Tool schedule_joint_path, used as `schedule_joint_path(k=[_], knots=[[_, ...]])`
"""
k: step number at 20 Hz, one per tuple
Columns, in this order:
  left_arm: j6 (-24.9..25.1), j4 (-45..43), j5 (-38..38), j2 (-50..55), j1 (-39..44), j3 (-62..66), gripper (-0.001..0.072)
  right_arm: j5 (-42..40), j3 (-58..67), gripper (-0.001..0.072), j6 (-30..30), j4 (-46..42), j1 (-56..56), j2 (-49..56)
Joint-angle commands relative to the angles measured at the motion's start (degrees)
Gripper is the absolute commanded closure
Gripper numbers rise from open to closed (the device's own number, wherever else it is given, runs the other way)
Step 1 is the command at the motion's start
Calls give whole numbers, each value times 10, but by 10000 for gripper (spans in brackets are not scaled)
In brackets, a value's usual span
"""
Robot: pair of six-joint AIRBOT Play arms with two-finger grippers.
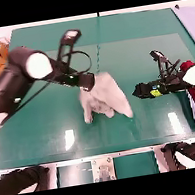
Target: Fold the shirts.
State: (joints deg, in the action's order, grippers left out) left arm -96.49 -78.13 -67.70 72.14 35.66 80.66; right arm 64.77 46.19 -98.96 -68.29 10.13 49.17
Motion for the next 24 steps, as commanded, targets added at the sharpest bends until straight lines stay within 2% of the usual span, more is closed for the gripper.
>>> schedule_joint_path(k=[1,2,3,4,7,9,12,13,14,19,21,22,23,24], knots=[[28,23,-52,40,-36,2,0,-3,7,477,0,0,-30,2],[39,23,-81,37,-68,2,0,-2,8,409,5,-1,-51,5],[43,23,-106,36,-99,2,0,5,7,285,16,-1,-78,12],[52,25,-126,36,-129,-2,1,18,7,272,21,-1,-104,21],[77,87,-118,37,-187,-64,1,32,-24,282,22,0,-162,48],[103,137,-79,37,-189,-144,1,21,-68,283,43,4,-166,66],[169,286,14,40,-174,-271,1,-23,-142,293,129,92,-166,113],[192,327,42,40,-165,-303,2,-33,-156,325,162,127,-165,132],[201,348,69,40,-154,-332,2,-38,-162,361,188,155,-165,149],[184,343,148,40,-91,-408,2,-76,-158,365,262,232,-148,215],[178,342,162,40,-89,-418,3,-78,-158,517,292,263,-149,224],[170,341,172,40,-89,-419,119,-79,-155,593,299,263,-149,224],[170,341,182,40,-89,-419,371,-78,-151,690,306,263,-149,224],[170,341,193,40,-89,-419,547,-78,-147,699,307,263,-150,224]])
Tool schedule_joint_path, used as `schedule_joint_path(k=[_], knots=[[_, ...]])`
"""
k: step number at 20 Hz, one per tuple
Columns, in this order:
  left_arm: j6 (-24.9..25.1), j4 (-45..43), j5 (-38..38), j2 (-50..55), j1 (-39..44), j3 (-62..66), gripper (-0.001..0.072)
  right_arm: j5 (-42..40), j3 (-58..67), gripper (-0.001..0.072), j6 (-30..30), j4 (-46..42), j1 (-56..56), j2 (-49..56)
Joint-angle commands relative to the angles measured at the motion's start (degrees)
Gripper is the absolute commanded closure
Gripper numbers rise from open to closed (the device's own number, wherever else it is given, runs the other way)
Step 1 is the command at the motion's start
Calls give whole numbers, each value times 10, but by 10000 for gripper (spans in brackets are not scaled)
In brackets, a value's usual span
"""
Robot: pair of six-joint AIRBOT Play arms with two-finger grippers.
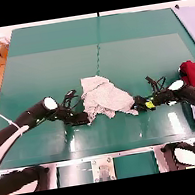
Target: Fold the shirts.
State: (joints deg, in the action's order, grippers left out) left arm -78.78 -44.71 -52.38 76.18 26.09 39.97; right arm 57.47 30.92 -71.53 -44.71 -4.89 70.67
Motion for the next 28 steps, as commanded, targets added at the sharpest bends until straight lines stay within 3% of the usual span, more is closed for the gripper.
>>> schedule_joint_path(k=[1,4,7,9,14,20,23,28], knots=[[-7,6,47,0,6,-12,685,-5,12,700,32,24,0,9],[-37,-39,36,-9,-10,3,687,3,55,702,30,-1,-2,9],[-119,-225,-61,-68,-48,83,687,72,145,703,9,-5,-28,-9],[-143,-332,-127,-137,-76,169,687,115,228,703,-7,-5,-43,-42],[-101,-423,-185,-271,-121,466,687,141,475,702,-66,-3,-45,-175],[-38,-426,-226,-288,-121,798,686,115,735,702,-128,-12,-45,-288],[-19,-429,-210,-288,-121,803,686,117,749,701,-136,-17,-45,-313],[-17,-422,-222,-258,-121,685,685,127,689,701,-133,-44,-45,-294]])
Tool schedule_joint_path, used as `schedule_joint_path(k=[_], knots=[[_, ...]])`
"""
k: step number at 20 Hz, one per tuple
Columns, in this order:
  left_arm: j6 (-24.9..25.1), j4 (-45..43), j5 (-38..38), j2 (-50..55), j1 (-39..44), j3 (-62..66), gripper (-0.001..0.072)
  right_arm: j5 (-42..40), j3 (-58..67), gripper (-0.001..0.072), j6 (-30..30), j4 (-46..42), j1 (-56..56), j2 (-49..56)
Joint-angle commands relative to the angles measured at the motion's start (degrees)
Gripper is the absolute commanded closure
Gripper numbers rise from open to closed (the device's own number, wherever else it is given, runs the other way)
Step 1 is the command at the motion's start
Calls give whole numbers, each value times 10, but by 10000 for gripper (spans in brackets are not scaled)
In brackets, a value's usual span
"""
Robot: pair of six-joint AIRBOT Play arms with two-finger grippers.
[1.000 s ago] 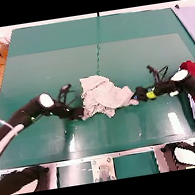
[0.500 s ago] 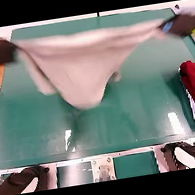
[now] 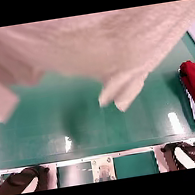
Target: Fold the shirts.
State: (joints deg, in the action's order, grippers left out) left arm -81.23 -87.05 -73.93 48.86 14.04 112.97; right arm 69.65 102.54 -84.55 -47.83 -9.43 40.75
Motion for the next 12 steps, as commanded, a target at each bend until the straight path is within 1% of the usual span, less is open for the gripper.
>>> schedule_joint_path(k=[1,3,5,7,8,9,10,12], knots=[[10,1,-4,29,0,-72,685,6,-65,701,-3,-13,0,10],[38,12,14,71,0,-127,685,7,-173,701,9,-13,0,20],[68,47,71,142,0,-180,685,7,-313,701,14,-13,0,28],[85,97,135,236,0,-212,685,1,-471,701,39,-13,1,28],[101,129,163,294,0,-215,685,-18,-555,701,49,-13,1,28],[126,169,192,346,0,-215,685,-49,-630,701,58,-12,1,28],[157,227,220,399,0,-215,684,-93,-708,701,64,-12,1,30],[226,352,253,483,4,-215,684,-168,-820,701,84,7,1,43]])
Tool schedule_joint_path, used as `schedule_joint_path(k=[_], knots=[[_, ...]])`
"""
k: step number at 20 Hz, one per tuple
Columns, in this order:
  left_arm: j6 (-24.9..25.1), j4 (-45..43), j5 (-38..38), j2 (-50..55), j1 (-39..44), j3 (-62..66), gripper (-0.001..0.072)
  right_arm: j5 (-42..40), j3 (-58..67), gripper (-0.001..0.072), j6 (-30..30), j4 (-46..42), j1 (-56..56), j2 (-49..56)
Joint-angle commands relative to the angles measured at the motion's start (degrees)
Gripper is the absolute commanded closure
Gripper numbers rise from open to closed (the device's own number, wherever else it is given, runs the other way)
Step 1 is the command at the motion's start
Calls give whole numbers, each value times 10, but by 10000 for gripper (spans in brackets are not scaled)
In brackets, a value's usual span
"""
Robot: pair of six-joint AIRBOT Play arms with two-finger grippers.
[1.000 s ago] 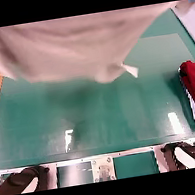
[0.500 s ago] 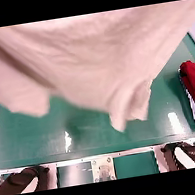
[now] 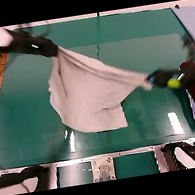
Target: Fold the shirts.
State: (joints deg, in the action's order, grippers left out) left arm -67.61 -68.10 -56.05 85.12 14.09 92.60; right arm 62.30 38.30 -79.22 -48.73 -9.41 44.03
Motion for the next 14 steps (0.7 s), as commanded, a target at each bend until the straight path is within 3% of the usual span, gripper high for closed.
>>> schedule_joint_path(k=[1,3,5,6,7,8,9,10,11,12,14], knots=[[124,207,76,150,9,-11,685,-115,-212,701,53,37,0,23],[156,240,76,180,22,-11,684,-123,-235,701,97,65,0,45],[130,239,68,179,23,-8,669,-123,-228,696,110,69,0,52],[86,232,31,179,14,8,331,-121,-217,539,110,69,0,52],[33,225,-24,179,-2,34,152,-113,-199,307,110,62,-1,52],[-12,216,-104,179,-24,69,155,-97,-168,239,109,39,-3,52],[-42,214,-187,179,-49,105,279,-74,-129,242,106,10,-13,52],[-62,214,-277,179,-76,142,575,-65,-92,245,78,-13,-26,53],[-81,215,-348,178,-99,171,684,-66,-53,250,35,-31,-45,57],[-108,214,-388,169,-118,184,685,-66,-21,250,17,-39,-64,64],[-118,184,-394,127,-134,173,686,-70,25,250,14,-38,-96,94]])
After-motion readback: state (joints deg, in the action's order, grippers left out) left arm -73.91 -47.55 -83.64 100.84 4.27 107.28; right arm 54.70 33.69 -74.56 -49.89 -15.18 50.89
